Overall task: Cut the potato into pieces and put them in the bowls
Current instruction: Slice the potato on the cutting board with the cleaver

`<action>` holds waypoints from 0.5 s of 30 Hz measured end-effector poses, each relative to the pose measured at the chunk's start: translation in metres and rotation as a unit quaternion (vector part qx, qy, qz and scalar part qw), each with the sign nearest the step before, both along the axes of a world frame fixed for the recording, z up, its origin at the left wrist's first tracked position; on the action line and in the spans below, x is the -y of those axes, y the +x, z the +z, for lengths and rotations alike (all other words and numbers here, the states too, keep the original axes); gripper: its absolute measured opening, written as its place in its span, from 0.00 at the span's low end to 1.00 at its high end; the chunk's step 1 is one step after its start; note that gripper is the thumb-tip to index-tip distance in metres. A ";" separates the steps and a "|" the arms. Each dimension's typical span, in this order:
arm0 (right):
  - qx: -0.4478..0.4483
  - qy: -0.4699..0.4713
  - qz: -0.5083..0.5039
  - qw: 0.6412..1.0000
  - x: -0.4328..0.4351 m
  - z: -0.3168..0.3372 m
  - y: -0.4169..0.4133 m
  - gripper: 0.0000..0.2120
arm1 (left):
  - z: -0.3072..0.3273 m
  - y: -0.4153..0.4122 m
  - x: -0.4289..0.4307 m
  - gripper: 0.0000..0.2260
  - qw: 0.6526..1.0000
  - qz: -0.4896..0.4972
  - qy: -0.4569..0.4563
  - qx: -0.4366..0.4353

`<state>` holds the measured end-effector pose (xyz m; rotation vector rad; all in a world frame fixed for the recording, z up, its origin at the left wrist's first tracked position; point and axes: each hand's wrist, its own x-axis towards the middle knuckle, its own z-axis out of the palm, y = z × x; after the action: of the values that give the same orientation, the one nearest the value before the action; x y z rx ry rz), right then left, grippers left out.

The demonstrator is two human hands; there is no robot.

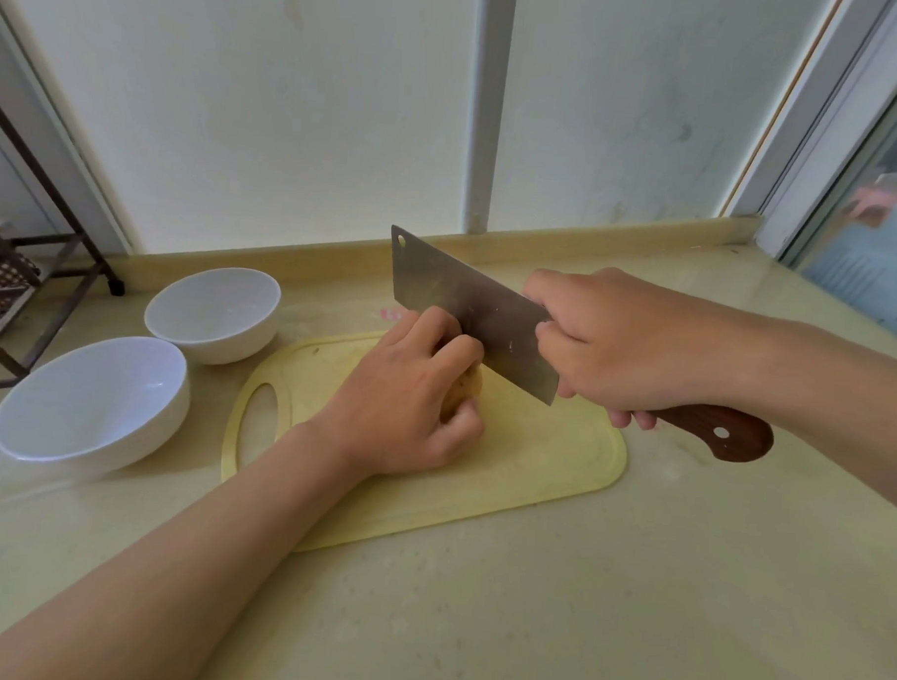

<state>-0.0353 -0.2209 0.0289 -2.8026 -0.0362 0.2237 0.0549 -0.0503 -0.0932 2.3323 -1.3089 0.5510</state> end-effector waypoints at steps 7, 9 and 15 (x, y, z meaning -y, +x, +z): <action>-0.015 -0.019 0.007 1.000 -0.001 0.000 0.000 0.21 | 0.002 -0.002 0.002 0.14 1.000 0.003 -0.008 0.001; -0.036 -0.026 0.019 0.999 -0.002 0.002 0.001 0.19 | 0.002 -0.001 0.002 0.13 1.000 0.003 -0.008 -0.003; -0.064 -0.054 0.029 0.996 -0.001 -0.001 0.005 0.38 | 0.002 -0.001 0.003 0.11 1.000 0.001 -0.007 -0.010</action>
<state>-0.0301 -0.2199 0.0284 -2.8895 -0.0768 0.4309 0.0538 -0.0534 -0.0908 2.3215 -1.2895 0.5354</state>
